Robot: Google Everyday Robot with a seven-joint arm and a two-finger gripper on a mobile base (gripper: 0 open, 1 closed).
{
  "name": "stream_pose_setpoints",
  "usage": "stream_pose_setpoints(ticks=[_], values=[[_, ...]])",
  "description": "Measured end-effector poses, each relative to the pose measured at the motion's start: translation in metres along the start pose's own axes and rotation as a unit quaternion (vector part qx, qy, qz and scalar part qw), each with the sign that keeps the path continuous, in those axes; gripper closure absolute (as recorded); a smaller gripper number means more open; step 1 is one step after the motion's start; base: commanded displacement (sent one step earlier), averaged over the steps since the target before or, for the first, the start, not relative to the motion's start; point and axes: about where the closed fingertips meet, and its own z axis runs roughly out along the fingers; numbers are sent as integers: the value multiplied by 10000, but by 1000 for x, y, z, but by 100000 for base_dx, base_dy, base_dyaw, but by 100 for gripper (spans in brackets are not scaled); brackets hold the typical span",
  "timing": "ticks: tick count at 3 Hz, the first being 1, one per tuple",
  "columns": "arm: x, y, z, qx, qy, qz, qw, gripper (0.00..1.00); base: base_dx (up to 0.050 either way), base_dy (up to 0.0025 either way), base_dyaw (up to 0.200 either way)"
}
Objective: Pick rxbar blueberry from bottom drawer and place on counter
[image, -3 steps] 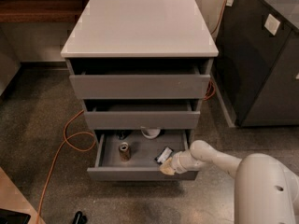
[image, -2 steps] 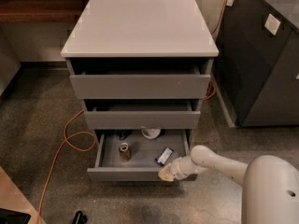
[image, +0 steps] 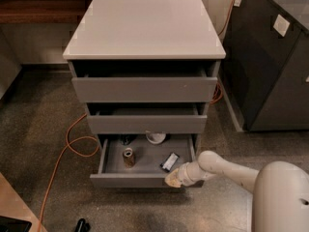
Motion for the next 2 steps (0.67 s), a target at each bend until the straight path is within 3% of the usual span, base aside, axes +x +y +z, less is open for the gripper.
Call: stream_pose_setpoints(ticks=[2], values=[[23,-56,11,245,317,-13,9992,100,0,0,0]])
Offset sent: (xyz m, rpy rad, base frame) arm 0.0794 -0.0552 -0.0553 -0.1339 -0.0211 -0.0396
